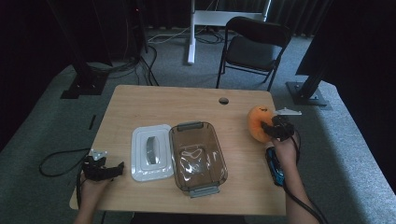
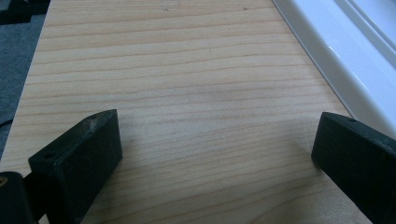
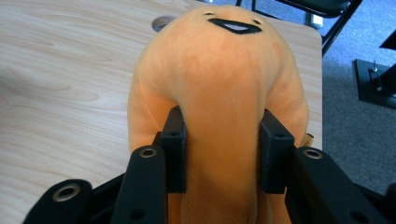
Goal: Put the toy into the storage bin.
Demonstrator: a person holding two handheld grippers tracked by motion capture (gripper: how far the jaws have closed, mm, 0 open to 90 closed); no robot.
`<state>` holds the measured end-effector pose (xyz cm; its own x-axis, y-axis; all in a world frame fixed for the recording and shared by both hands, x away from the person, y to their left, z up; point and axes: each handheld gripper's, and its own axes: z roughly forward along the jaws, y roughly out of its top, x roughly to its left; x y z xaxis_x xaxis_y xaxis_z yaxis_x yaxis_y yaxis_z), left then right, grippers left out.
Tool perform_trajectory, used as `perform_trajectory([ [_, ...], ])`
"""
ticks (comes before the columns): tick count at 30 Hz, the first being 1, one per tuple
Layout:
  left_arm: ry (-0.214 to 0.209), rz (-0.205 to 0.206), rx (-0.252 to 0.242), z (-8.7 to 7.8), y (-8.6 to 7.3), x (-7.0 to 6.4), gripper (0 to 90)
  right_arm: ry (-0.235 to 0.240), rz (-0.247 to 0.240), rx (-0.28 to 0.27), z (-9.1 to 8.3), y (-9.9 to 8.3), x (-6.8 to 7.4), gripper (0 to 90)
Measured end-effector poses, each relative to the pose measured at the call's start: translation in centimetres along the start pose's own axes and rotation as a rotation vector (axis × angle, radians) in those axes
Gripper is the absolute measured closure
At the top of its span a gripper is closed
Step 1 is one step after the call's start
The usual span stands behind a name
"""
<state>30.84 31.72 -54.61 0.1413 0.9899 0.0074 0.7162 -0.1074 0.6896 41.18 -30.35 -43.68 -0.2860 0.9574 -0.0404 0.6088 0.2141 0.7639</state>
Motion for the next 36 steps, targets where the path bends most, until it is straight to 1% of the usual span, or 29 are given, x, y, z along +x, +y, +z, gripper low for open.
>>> perform_trajectory([
  [9,0.000,0.000,0.000,0.0,0.0,0.0,2.1,0.029,-0.015,-0.023,-1.4,0.0,0.7,61.7],
  [15,0.000,0.000,0.000,0.0,0.0,0.0,2.1,0.042,-0.023,-0.039,-2.4,0.1,0.9,61.7],
  [20,0.000,0.000,0.000,0.0,0.0,0.0,2.1,0.057,-0.042,-0.058,-3.4,0.4,1.3,61.7],
  [23,0.000,0.000,0.000,0.0,0.0,0.0,2.1,0.076,-0.052,-0.067,-3.9,0.6,1.6,61.7],
  [28,0.000,0.000,0.000,0.0,0.0,0.0,2.1,0.096,-0.072,-0.085,-4.7,1.0,2.5,61.7],
  [32,0.000,0.000,-0.001,0.0,0.0,0.0,2.1,0.121,-0.103,-0.105,-5.5,1.6,3.5,61.7],
  [33,0.000,0.000,-0.001,0.0,0.0,0.0,2.1,0.121,-0.103,-0.105,-5.5,1.6,3.5,61.7],
  [36,0.000,0.001,0.000,0.0,0.0,0.0,2.1,0.160,-0.130,-0.133,-6.5,2.3,4.8,61.6],
])
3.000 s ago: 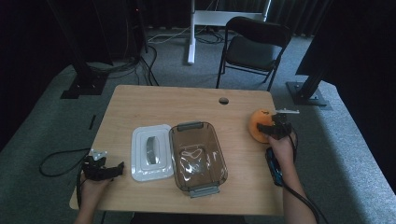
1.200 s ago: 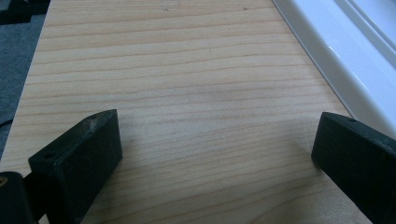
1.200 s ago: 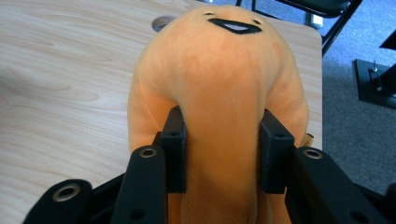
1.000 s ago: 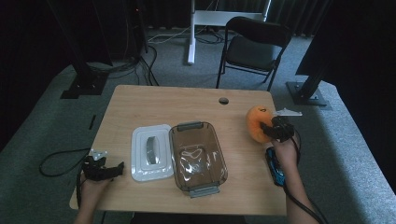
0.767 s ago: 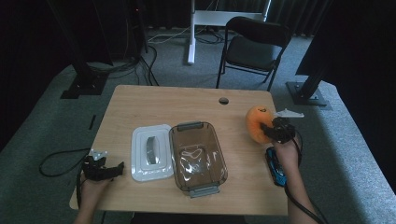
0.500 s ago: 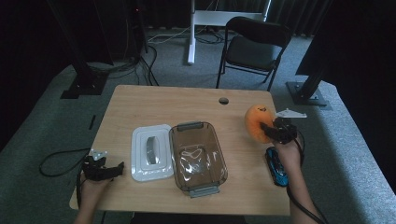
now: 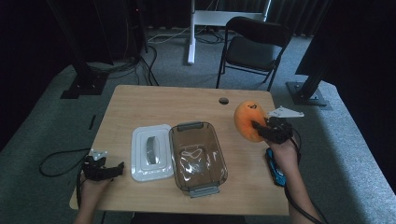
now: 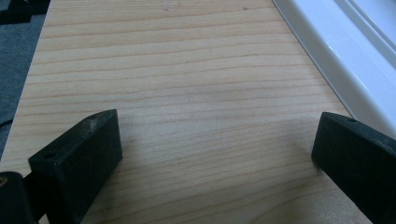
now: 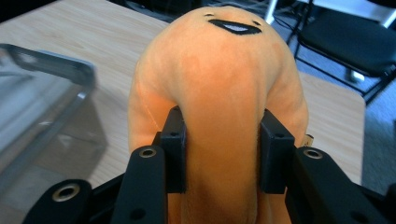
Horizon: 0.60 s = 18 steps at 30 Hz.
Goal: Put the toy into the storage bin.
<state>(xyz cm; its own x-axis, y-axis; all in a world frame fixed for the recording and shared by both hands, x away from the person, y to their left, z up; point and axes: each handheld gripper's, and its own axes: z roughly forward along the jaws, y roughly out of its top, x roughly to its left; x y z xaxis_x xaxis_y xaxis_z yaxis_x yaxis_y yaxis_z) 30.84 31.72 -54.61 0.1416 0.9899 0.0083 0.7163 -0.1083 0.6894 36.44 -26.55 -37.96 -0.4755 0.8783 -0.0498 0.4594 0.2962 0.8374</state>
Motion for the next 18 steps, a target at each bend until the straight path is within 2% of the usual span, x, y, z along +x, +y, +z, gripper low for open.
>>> perform_trajectory([
  [11,-0.001,0.000,0.002,0.0,0.0,0.0,2.1,0.111,-0.070,-0.068,-1.4,1.7,3.6,61.6],
  [18,-0.001,-0.001,0.001,0.0,0.0,0.0,2.1,0.186,-0.114,-0.091,-1.9,2.7,5.9,61.5],
])
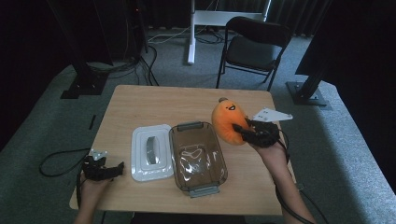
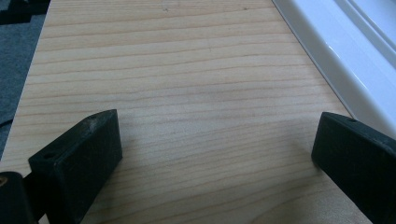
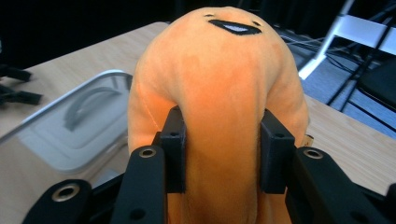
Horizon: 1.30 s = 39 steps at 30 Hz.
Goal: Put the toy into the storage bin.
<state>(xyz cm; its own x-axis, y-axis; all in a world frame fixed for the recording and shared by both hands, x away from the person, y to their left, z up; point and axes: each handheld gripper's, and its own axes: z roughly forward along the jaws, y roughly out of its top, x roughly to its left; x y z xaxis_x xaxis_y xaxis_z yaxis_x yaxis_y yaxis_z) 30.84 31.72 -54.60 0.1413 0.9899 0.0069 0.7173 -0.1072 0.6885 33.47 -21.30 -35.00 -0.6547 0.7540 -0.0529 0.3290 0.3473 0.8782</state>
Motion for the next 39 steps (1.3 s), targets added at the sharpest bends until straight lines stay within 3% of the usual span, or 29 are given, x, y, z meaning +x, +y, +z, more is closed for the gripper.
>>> perform_trajectory([
  [7,0.000,0.001,0.000,0.0,0.0,0.0,2.1,0.067,-0.054,0.007,1.0,0.4,2.1,61.4],
  [21,0.001,0.001,-0.002,0.0,0.0,0.0,2.1,0.219,-0.102,0.028,2.2,-0.2,6.0,61.2],
  [29,0.001,-0.001,-0.003,0.0,0.0,0.0,2.1,0.274,-0.137,0.071,2.9,-1.2,7.8,61.0],
  [39,0.000,0.001,-0.001,0.0,0.0,0.0,2.1,0.321,-0.157,0.113,3.9,-2.1,9.0,60.7],
])
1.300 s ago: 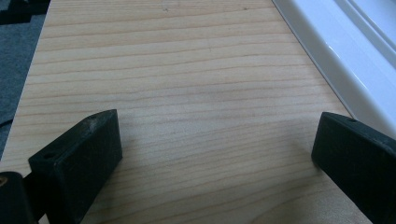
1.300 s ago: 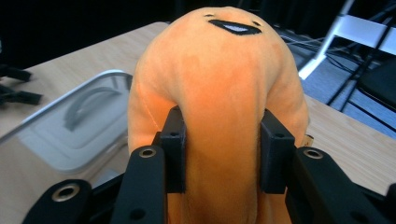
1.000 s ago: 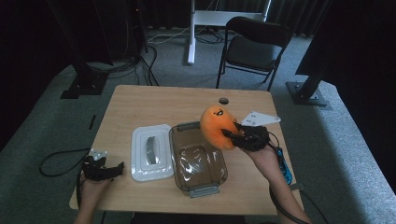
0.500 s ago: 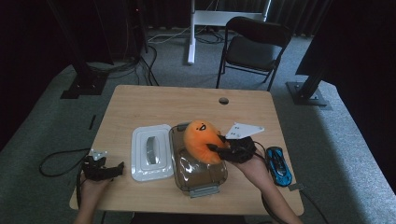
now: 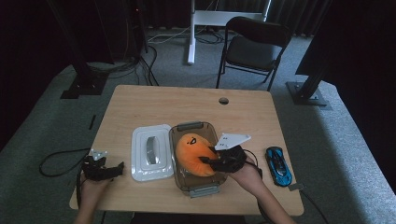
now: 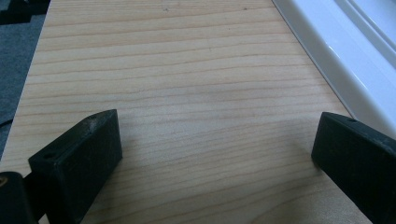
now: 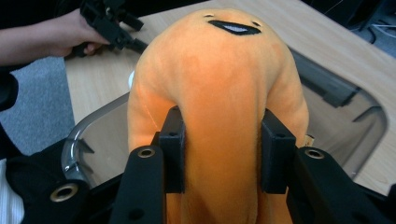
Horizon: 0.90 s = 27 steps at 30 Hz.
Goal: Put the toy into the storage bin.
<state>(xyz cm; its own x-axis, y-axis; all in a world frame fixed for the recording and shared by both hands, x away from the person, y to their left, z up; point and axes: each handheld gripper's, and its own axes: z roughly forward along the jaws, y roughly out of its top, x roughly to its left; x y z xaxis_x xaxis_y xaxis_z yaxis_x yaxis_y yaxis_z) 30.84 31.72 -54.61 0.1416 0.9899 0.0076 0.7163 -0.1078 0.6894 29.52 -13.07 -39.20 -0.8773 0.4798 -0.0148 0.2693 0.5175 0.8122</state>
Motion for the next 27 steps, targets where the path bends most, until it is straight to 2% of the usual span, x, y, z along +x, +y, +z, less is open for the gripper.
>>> perform_trajectory([
  [9,0.000,0.000,0.000,0.0,0.0,0.0,2.1,0.039,-0.002,0.054,1.1,-0.9,0.5,60.2],
  [27,0.000,0.000,0.000,0.0,0.0,0.0,2.1,0.088,0.020,0.132,2.6,-1.9,-0.1,56.7],
])
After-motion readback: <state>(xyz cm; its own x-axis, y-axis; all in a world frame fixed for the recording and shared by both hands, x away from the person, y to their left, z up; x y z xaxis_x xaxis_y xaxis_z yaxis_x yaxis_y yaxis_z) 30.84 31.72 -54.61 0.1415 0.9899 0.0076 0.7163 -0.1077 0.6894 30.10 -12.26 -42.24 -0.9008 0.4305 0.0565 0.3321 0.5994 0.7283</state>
